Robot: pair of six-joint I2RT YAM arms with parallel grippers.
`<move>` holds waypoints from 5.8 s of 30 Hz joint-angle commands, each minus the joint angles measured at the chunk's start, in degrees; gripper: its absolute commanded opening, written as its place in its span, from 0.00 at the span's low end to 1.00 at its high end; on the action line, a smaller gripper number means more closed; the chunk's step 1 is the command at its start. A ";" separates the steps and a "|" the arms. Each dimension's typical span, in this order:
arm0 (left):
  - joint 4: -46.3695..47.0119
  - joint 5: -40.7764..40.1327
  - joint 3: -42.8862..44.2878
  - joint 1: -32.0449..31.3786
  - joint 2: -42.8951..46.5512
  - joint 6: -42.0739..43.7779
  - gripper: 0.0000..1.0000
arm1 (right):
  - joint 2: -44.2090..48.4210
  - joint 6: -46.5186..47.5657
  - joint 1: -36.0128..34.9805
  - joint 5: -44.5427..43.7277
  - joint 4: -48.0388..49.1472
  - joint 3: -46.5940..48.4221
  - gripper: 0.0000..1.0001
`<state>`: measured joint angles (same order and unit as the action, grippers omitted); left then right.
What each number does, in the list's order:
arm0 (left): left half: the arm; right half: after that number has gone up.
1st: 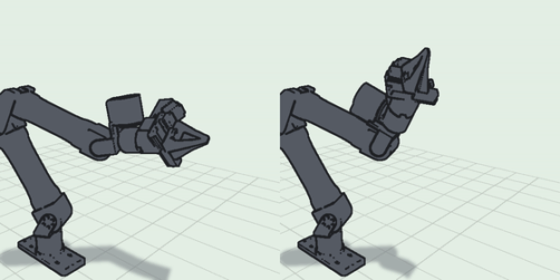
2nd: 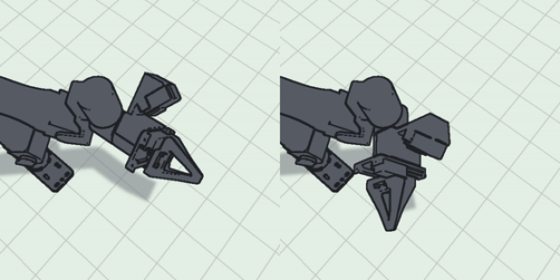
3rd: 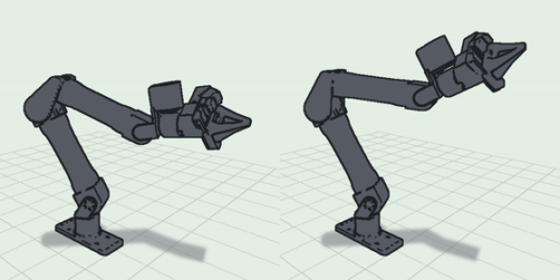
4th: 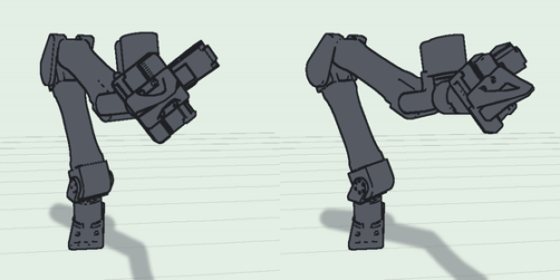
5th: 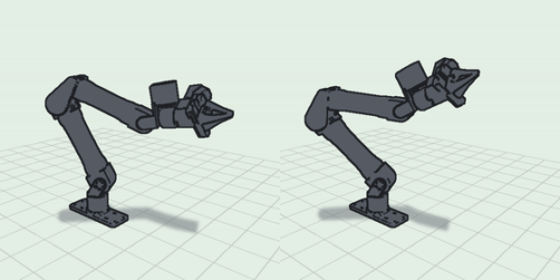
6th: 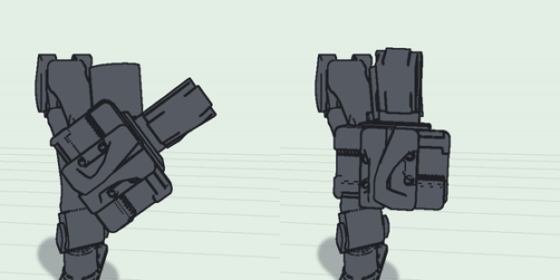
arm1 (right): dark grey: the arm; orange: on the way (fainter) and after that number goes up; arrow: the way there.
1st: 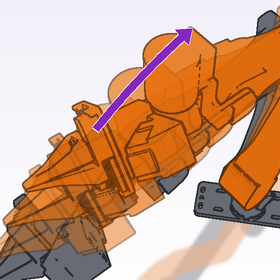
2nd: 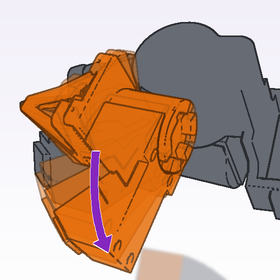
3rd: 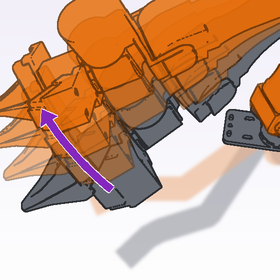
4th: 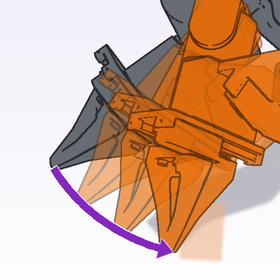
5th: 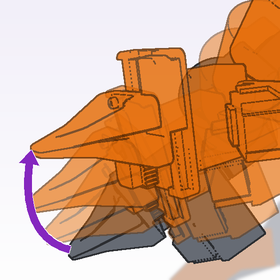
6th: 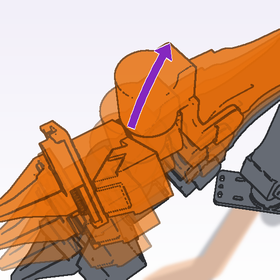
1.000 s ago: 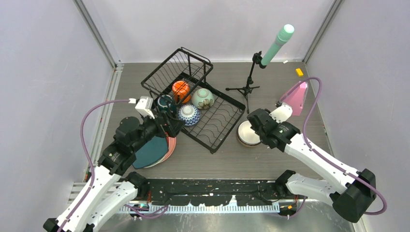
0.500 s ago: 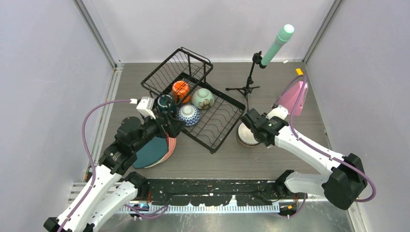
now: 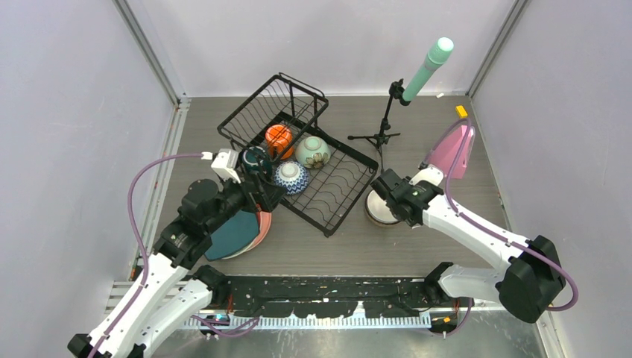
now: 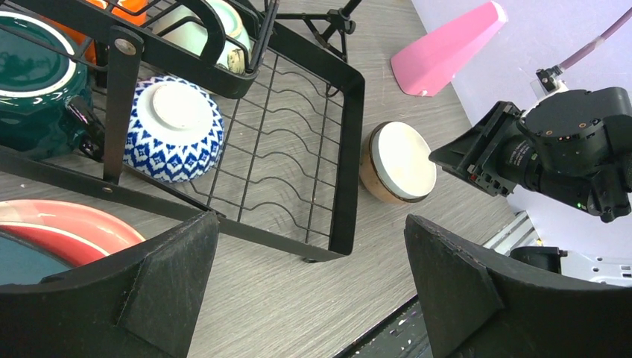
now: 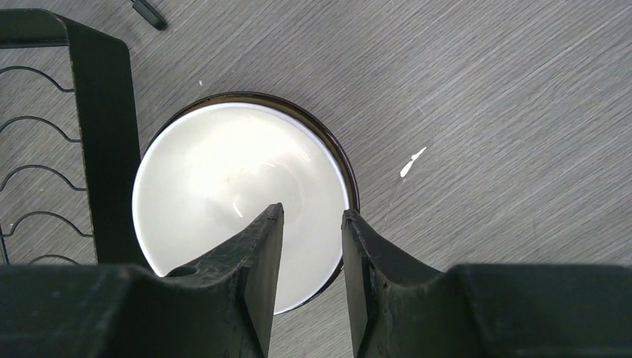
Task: Load the mixed dishes into the dish rack
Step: Pick up the bowl from the center of the board.
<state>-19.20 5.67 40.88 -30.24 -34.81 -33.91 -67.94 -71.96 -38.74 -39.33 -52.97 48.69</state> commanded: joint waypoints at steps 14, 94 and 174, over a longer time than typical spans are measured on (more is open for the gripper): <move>4.04 1.45 -0.41 0.27 -0.95 -0.48 0.98 | 0.18 -3.54 0.68 -2.25 0.33 -1.03 0.41; 6.40 4.87 6.04 -6.98 -13.77 2.82 0.90 | 8.86 8.41 0.78 -3.32 11.73 -6.47 0.00; 52.17 -0.90 19.14 -37.99 -72.59 42.85 0.03 | 15.25 12.83 8.84 13.50 6.39 -1.87 0.00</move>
<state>34.00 3.81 56.75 -67.92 -107.59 8.43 -52.56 -58.67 -30.35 -24.67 -47.29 44.38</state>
